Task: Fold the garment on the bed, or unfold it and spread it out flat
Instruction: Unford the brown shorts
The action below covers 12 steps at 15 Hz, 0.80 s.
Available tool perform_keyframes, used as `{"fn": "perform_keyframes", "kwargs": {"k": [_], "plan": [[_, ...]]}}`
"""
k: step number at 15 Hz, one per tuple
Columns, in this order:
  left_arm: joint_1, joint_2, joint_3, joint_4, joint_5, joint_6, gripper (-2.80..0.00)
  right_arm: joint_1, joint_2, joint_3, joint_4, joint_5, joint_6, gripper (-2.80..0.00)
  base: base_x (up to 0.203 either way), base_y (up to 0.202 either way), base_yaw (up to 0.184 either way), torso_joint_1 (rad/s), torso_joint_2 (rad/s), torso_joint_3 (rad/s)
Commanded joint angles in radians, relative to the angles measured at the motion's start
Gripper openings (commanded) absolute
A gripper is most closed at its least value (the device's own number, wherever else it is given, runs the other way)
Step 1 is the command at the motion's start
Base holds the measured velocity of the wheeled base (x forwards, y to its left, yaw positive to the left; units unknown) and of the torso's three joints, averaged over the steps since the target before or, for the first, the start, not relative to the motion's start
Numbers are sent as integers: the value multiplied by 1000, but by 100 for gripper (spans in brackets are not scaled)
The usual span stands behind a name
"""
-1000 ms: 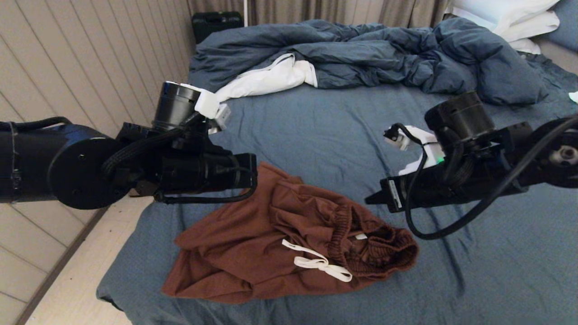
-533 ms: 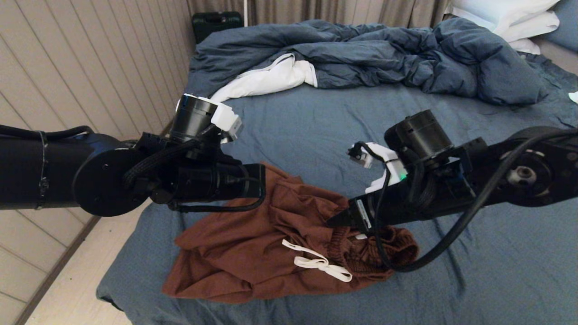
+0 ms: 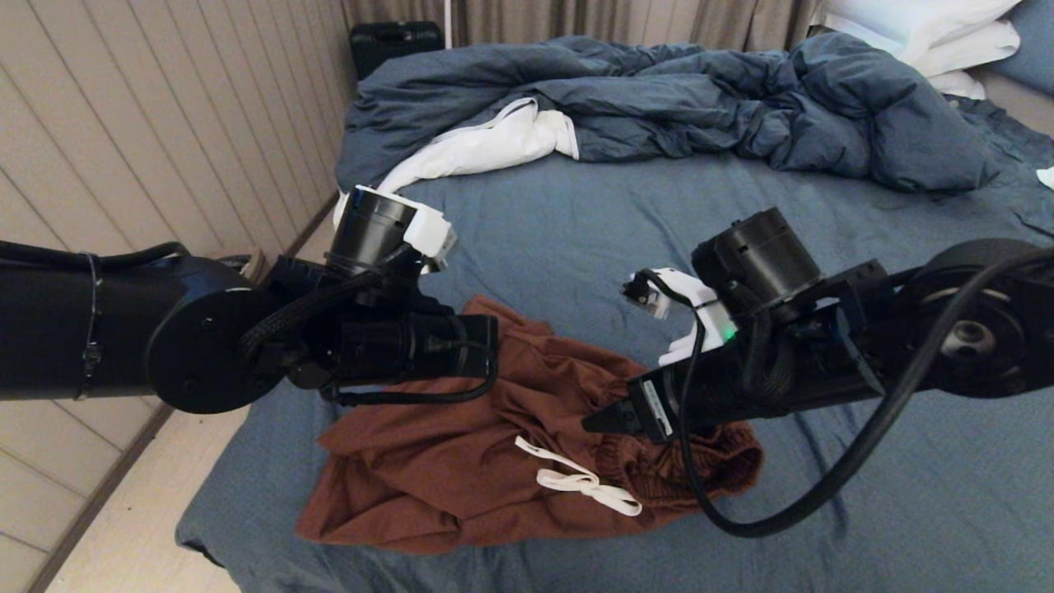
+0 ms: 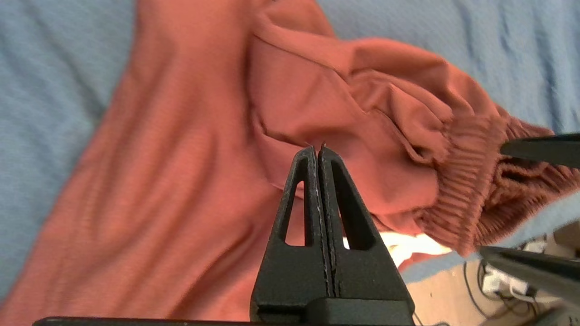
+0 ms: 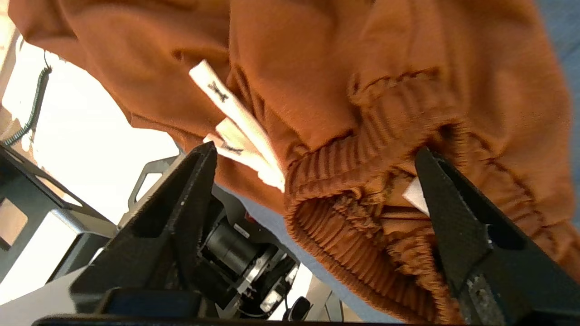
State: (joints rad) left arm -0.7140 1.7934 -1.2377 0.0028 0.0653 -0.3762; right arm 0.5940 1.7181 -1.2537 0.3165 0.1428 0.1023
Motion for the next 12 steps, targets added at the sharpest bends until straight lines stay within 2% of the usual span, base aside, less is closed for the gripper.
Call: {"fn": "perform_keyframes", "kwargs": {"k": [1, 3, 5, 6, 9, 12], "plan": [[-5, 1, 1, 0, 2, -3, -280, 4, 40, 3, 1, -4, 0, 0, 0, 0, 0, 0, 0, 0], [-4, 0, 0, -1, 5, -3, -280, 2, 103, 6, -13, -30, 0, 0, 0, 0, 0, 0, 0, 0], [-5, 2, 1, -4, 6, -3, -280, 9, 132, 28, -83, -58, 0, 0, 0, 0, 0, 0, 0, 0], [-5, 3, 1, -4, 7, -3, -280, 10, 131, 34, -95, -60, 1, -280, 0, 0, 0, 0, 0, 0], [-5, 6, 1, -4, 7, -3, -280, 9, 99, 27, -101, -57, 12, -280, 0, 0, 0, 0, 0, 0], [-5, 12, 1, -4, 7, -3, -280, 16, 21, 45, -193, -57, 39, -280, 0, 0, 0, 0, 0, 0]]}}
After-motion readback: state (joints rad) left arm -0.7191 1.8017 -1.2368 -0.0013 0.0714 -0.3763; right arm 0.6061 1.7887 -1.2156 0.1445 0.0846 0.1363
